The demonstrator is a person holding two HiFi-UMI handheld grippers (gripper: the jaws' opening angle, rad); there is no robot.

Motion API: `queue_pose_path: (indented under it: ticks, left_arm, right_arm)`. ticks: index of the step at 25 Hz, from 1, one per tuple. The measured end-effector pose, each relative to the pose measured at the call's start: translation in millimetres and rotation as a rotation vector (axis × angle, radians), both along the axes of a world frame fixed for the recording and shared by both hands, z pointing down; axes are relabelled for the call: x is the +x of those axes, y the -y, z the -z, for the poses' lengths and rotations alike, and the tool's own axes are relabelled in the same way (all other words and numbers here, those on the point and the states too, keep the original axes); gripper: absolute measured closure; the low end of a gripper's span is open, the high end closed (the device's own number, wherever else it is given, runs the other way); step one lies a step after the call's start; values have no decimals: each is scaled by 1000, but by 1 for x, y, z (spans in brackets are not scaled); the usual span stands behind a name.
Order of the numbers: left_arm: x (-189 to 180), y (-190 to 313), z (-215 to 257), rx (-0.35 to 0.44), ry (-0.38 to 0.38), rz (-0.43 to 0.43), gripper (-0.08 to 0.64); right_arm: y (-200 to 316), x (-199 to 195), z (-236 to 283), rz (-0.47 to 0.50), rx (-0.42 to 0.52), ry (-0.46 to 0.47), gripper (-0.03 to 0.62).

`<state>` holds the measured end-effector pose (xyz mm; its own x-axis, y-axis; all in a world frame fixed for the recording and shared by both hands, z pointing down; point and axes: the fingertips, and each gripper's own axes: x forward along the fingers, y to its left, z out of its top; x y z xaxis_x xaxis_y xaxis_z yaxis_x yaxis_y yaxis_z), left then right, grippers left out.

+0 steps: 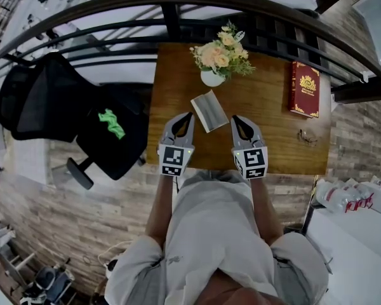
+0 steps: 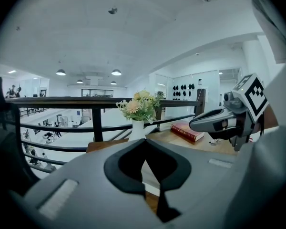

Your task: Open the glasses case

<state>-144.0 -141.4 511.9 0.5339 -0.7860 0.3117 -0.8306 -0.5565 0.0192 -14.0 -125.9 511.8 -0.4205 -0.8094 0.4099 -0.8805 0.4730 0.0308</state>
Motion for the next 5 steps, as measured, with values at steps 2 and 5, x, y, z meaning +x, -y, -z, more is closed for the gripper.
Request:
queue_pose_path:
  ticks: [2, 5]
  left_arm:
    - [1, 0, 1, 4, -1, -3, 540]
    - [2, 0, 3, 10, 0, -7, 540]
  right_arm:
    - [0, 0, 2, 1, 4, -1, 589]
    - [-1, 0, 3, 0, 3, -6, 589]
